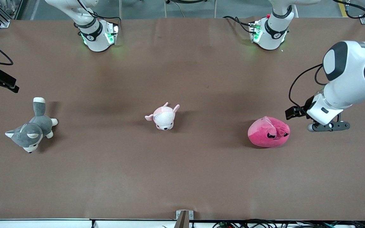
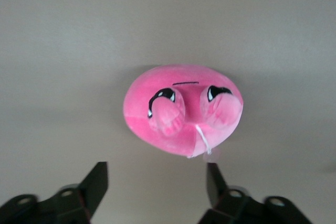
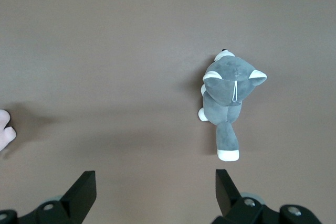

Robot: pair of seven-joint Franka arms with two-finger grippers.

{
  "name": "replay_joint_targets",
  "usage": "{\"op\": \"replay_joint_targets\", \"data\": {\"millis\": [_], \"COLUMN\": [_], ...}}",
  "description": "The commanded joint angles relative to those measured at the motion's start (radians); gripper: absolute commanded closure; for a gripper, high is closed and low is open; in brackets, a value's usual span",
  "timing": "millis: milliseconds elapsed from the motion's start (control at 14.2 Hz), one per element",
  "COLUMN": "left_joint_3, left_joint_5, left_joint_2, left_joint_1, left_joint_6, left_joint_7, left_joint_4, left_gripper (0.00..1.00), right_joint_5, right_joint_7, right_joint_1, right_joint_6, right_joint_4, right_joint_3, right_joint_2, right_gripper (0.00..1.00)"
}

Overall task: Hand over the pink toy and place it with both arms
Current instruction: 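Move the left gripper down over the pink plush toy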

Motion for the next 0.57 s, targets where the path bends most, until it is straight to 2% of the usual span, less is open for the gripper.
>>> {"op": "replay_joint_targets", "data": {"millis": [0,212,495], "left_joint_3": [-0.002,-0.002,-0.002], "left_joint_5": [-0.047,-0.051,-0.076], "left_joint_2": [0.044,0.081,0.115], "left_joint_1": [0.01,0.006,0.008], "left_joint_6": [0.052,0.074,0.105], "left_joint_7": [0.002,-0.002,-0.002], "left_joint_4": [0.006,0.009,0.009], "left_gripper": [0.28,0.33,0.4], "right_joint_5": [-0.001,0.085,0.107], "right_joint_7": [0.006,0.007,0.007], "right_joint_1": [0.007,0.006,0.021], "right_joint_6": [-0.003,-0.014,-0.012], "right_joint_4": [-0.031,-0.028,-0.023], "right_joint_3": [-0.002,-0.003,-0.003], "right_joint_2": [-0.028,-0.028,-0.026], "right_gripper": [0.0,0.0,0.01]}}
